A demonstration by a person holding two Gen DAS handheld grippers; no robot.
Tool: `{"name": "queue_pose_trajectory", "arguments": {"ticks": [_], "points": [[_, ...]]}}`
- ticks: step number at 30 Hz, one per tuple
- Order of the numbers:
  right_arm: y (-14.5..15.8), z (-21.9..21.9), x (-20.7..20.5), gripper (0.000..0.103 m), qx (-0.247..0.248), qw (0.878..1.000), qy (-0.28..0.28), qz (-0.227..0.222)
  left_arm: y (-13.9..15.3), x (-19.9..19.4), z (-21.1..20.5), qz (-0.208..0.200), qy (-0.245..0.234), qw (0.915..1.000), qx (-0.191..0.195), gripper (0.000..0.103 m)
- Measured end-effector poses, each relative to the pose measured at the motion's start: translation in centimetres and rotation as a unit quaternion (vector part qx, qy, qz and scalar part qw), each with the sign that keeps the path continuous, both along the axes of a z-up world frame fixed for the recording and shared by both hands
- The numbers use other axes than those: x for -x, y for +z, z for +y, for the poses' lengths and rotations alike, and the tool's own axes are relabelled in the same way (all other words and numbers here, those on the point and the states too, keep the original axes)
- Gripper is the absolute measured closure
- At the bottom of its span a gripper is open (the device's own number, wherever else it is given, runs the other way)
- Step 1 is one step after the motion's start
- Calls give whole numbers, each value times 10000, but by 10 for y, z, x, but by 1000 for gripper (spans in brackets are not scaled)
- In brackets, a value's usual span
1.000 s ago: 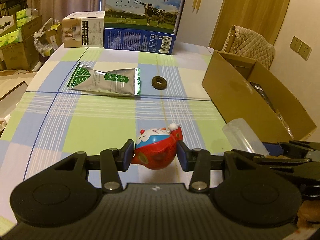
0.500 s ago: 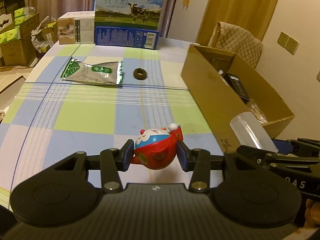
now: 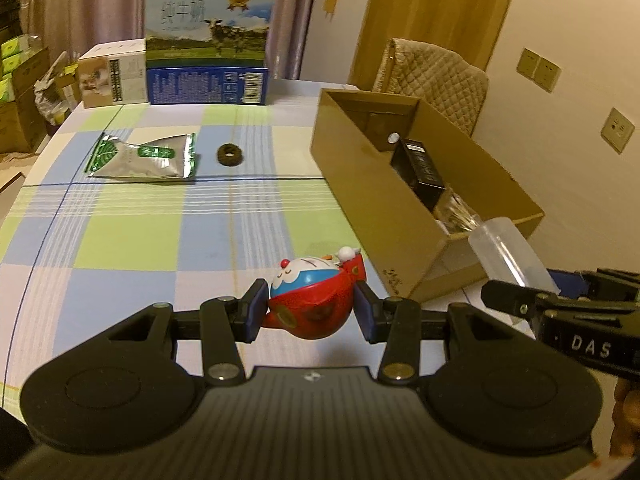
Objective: Organize objects
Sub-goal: 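Bring the held toy and cup over the cardboard box with both tools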
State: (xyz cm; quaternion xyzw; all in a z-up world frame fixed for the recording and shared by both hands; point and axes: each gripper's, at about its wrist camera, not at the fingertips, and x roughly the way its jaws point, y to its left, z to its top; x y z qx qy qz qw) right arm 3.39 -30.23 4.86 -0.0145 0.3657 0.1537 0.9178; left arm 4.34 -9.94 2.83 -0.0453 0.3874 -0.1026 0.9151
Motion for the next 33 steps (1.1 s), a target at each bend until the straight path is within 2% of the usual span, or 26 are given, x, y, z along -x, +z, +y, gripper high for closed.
{"name": "queue_pose_trajectory", "arguments": {"ticks": [19,33], "points": [[13,-63,-9,53,132,9984,-529,-148,10,-3,-68,-75,-580,9983,28,63],[25,-88,-28,53,270,9974,-604,-299,24,-23,-107,-213,-823,9963,83,63]]}}
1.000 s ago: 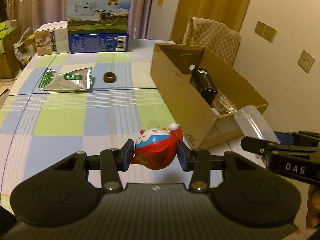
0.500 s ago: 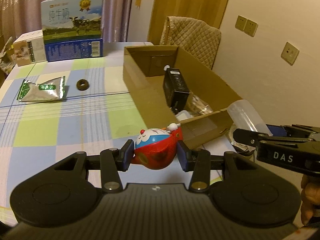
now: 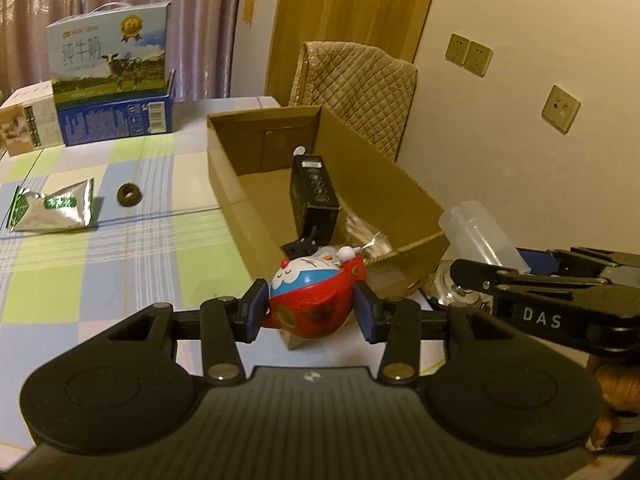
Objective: Organize objects
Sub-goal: 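Bring the held toy and cup over the cardboard box with both tools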
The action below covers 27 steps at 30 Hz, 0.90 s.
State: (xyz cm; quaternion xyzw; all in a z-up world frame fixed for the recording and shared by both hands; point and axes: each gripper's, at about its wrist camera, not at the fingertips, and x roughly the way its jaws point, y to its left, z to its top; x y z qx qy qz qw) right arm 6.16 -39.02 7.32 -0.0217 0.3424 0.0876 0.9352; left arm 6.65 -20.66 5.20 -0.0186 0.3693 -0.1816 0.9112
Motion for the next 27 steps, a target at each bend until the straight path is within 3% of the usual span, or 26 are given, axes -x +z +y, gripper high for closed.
{"name": "queue_pose_trajectory", "arguments": {"ticks": [27], "points": [[4,-17,-89,53,105,9998,138,83,2,-88,-30,-33,-106,9999,-19,63]]}}
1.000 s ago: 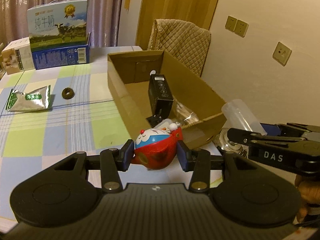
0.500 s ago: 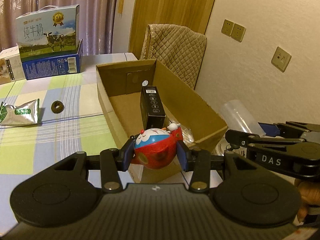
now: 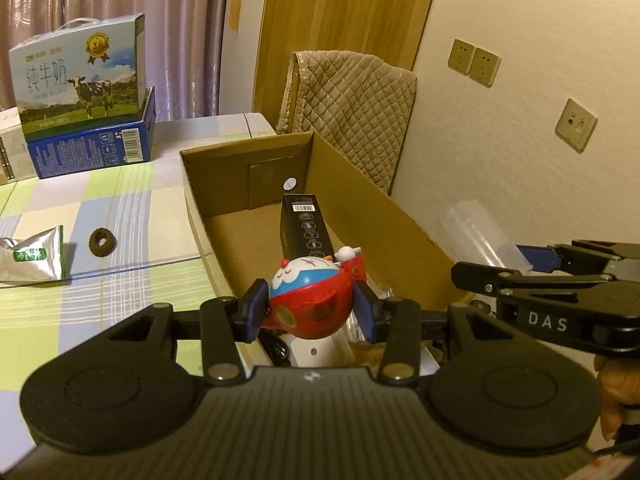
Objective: Organize objects
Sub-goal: 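Bring the held toy and cup over the cardboard box with both tools, then open both tools to drop the red toy and clear cup into the box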
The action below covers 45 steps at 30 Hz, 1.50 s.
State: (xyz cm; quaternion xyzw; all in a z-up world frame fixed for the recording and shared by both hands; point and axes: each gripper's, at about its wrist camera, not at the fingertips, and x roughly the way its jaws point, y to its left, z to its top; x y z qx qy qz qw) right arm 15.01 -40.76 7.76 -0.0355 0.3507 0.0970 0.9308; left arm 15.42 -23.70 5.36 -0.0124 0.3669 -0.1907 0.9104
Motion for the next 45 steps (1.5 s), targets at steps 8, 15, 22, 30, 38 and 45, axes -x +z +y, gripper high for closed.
{"name": "queue_pose_trajectory", "arguments": {"ticks": [8,15,22,30,38,45], "points": [[-9,-2,-21,53,-42,9999,-92,132,-10,-22,-10,52,-118,9998,-173,63],[-13,-4,-22,53,-47,9998,-119,183,-16,-32,-11,-61,-224,9995,-209,39],[-13,1,-20,53,-76,9998,-74,189,-8,-30,0,-142,-98,9995,-264,39],[-9,6,-23,53,-196,9996,-11,182,-3,-25,17,-121,69,9996,-255,39],[-10,12,-34,53,-423,9990,27,115,-7,-24,31,-36,224,9996,-187,39],[-14,2,-39,47,-822,9964,-213,-8,-12,-22,44,-1,328,9993,-203,39]]}}
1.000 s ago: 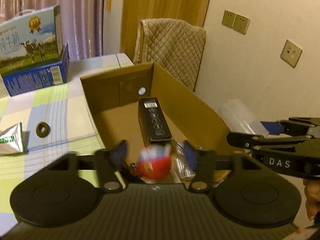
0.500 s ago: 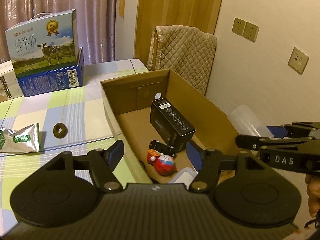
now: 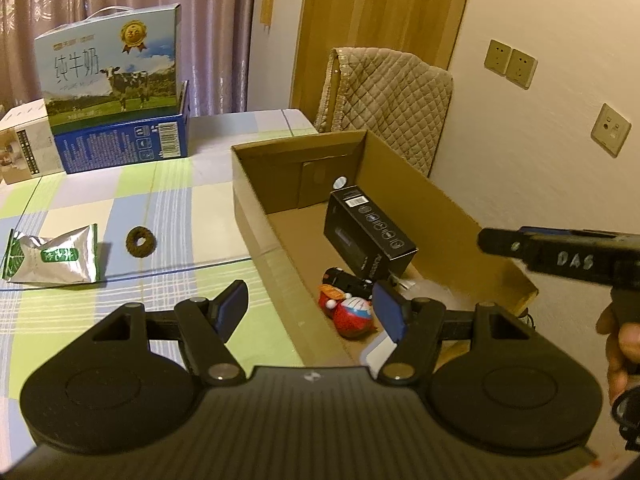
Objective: Organize objects
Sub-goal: 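Open both tools to drop the red toy and clear cup into the box, then move both tools back toward the silver tea bag and brown hair tie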
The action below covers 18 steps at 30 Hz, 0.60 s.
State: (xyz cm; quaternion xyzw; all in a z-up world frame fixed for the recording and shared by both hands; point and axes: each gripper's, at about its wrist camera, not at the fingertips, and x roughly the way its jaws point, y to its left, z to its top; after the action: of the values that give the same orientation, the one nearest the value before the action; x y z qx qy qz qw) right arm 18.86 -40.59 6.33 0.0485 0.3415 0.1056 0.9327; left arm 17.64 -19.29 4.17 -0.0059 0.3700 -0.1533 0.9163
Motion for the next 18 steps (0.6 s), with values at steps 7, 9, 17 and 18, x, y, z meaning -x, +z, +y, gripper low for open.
{"name": "queue_pose_trajectory", "arguments": {"ticks": [7,9,17,18], "points": [[0,-2,9,46,107,9998,-34,144,-4,4,13,94,123,9999,34,39],[1,-1,12,46,119,9998,-34,165,-4,6,15,111,135,9998,53,39],[7,11,28,46,230,9996,68,174,1,19,23,101,131,9998,89,39],[7,13,29,46,233,9995,78,178,1,20,24,102,141,9998,90,39]]}}
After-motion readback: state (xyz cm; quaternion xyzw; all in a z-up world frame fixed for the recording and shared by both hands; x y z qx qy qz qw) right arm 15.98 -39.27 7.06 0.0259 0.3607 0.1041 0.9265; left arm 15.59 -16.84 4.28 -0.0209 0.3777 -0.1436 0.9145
